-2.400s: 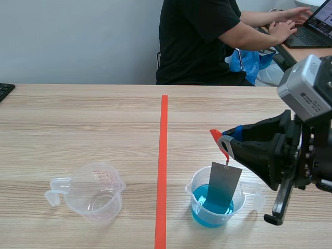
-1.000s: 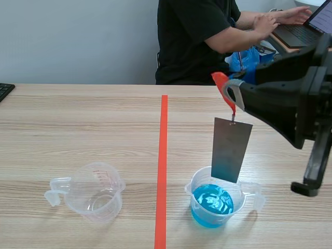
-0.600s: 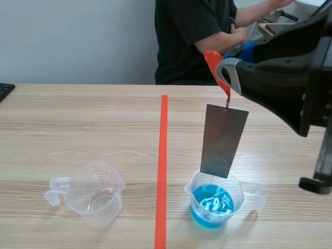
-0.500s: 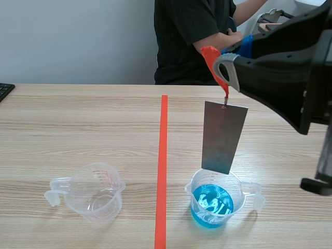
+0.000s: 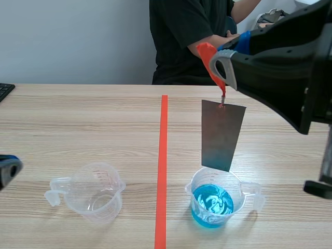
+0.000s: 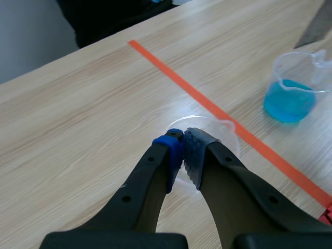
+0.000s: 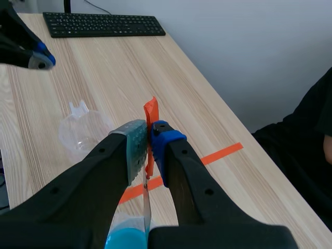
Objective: Do the redox reaction experiment.
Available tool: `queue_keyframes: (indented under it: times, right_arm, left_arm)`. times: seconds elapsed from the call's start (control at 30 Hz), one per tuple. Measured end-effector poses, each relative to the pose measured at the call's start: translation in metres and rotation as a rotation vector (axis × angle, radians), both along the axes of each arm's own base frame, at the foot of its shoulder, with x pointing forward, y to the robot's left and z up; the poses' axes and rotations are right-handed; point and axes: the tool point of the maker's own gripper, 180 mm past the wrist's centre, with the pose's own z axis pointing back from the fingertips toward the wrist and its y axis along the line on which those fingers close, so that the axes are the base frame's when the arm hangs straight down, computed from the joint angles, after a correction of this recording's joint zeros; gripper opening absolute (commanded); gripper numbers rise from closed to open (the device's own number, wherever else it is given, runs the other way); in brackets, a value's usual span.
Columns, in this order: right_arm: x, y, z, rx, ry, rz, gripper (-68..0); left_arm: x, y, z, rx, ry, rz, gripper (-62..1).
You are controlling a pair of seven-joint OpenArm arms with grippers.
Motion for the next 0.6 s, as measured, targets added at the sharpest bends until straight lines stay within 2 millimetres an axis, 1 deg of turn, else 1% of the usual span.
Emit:
queue_keyframes:
  times: [0.1, 0.2, 0.33, 0.47, 0.6]
  right_arm:
    - [0.000, 0.000, 0.000, -0.001, 0.000, 0.000, -66.0]
    - [0.000, 0.000, 0.000, -0.001, 0.000, 0.000, -66.0]
    - [0.000, 0.000, 0.000, -0.001, 0.000, 0.000, -66.0]
    - [0.000, 0.000, 0.000, -0.001, 0.000, 0.000, -66.0]
    - [0.000, 0.000, 0.000, 0.000, 0.001, 0.000, -66.0]
  left_arm:
    - [0.004, -0.023, -0.005, -0.023, -0.006, -0.063, -56.6]
    - [0.011, -0.039, -0.014, -0.038, -0.008, -0.108, -56.6]
    - [0.019, -0.056, -0.037, -0.021, 0.014, -0.164, -56.6]
    - [0.016, -0.075, -0.057, -0.037, 0.058, -0.221, -56.6]
    - [0.011, -0.099, -0.058, -0.088, 0.059, -0.281, -56.6]
